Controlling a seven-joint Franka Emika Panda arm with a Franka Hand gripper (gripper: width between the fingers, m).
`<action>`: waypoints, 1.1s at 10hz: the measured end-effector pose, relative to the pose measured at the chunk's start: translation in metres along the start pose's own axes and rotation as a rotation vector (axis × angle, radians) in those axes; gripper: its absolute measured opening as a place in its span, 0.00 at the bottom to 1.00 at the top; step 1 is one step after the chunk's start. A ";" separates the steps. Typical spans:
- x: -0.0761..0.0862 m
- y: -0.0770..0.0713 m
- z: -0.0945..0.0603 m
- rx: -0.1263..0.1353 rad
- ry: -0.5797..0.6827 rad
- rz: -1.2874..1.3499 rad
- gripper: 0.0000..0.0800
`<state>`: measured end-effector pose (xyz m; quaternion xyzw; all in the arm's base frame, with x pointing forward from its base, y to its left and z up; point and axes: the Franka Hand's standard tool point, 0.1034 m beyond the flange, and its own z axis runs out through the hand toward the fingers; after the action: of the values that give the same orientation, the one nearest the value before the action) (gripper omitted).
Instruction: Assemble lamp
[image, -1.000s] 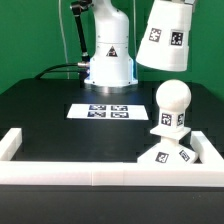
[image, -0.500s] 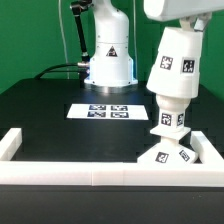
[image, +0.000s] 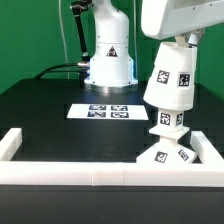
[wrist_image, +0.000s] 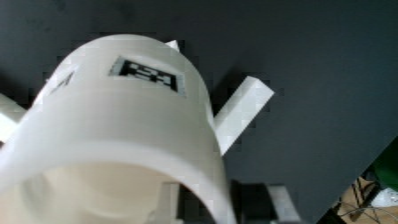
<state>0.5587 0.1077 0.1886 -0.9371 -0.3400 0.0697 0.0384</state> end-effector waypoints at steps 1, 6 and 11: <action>0.000 0.000 0.003 0.004 0.002 -0.017 0.06; 0.006 0.011 0.033 0.039 -0.008 -0.114 0.06; 0.009 0.011 0.035 0.034 -0.004 -0.105 0.15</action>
Offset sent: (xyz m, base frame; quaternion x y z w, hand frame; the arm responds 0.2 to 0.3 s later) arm 0.0175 0.0150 -0.0209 0.0538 0.0256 -0.0878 0.9944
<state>0.5665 0.1058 0.1515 -0.9171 -0.3873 0.0752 0.0573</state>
